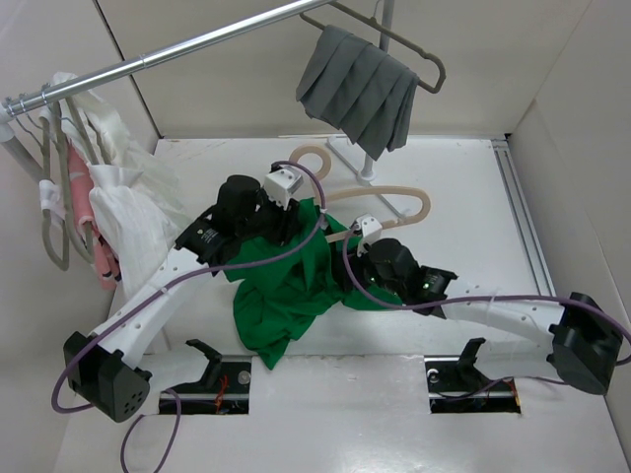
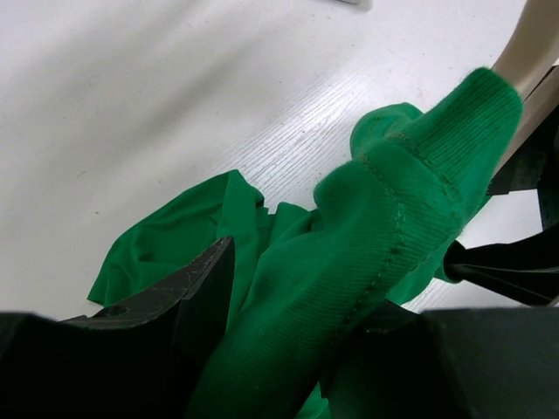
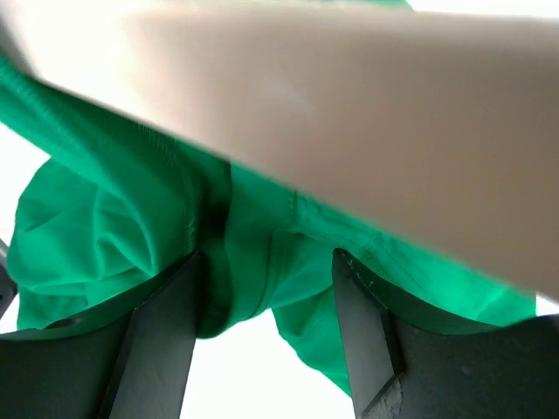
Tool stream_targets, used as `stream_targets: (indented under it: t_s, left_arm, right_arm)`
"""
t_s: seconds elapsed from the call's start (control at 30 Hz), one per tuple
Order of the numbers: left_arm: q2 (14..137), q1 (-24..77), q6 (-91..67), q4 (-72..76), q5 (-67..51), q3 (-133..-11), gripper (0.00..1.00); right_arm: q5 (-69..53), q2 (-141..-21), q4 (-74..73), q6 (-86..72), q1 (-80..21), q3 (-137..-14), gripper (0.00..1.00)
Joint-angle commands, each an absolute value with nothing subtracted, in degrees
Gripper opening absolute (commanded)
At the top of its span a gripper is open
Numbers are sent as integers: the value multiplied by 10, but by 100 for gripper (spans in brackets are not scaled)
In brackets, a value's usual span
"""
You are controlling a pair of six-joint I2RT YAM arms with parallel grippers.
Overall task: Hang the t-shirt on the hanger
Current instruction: Place tshirt on hanger
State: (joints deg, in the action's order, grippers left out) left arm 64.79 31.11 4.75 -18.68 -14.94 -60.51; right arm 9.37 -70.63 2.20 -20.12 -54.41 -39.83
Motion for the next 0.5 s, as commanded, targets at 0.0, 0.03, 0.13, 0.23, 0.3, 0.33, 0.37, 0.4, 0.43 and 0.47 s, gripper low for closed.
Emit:
stream_targets:
  t_s: [0.0, 0.03, 0.13, 0.23, 0.3, 0.33, 0.37, 0.4, 0.43, 0.47]
  left_arm:
    - [637, 312, 35, -144, -158, -641, 0]
    - [637, 312, 35, -139, -158, -641, 0]
    - [637, 312, 19, -134, -163, -641, 0]
    - [637, 291, 4, -134, -193, -641, 0]
    - [631, 277, -1, -134, -229, -635, 0]
    - [626, 263, 11, -134, -242, -622, 0]
    - [620, 258, 24, -134, -251, -614, 0]
    - [602, 258, 61, -128, -259, -604, 0]
    - [593, 252, 88, -127, -278, -594, 0]
    - [584, 252, 119, -127, -291, -572, 0]
  right_arm:
    - [93, -670, 46, -200, -547, -388, 65]
    - [93, -670, 46, -206, -547, -380, 63]
    - [93, -685, 40, -214, -547, -369, 22]
    - [79, -690, 33, -250, -518, -347, 0]
    - [79, -644, 33, -270, -496, -309, 0]
    - [84, -618, 10, -270, -482, -295, 0]
    - [90, -558, -9, -279, -449, -274, 0]
    - [97, -524, -36, -279, -430, -267, 0]
    - [110, -491, -65, -279, -412, -267, 0]
    - [110, -458, -128, -279, -371, -262, 0]
